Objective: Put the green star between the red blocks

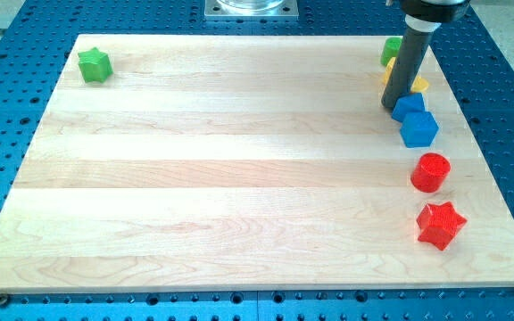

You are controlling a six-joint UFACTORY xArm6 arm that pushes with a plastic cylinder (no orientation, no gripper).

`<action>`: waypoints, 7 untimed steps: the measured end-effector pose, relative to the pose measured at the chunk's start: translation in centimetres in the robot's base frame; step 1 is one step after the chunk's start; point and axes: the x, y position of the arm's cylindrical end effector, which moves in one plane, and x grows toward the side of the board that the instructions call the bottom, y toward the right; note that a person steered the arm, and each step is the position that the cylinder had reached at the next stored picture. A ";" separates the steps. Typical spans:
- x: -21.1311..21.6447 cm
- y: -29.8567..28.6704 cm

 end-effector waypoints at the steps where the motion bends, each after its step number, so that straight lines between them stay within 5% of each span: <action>1: 4.5 -0.3; 5: 5.6 -1.4; 7: 5.7 -13.9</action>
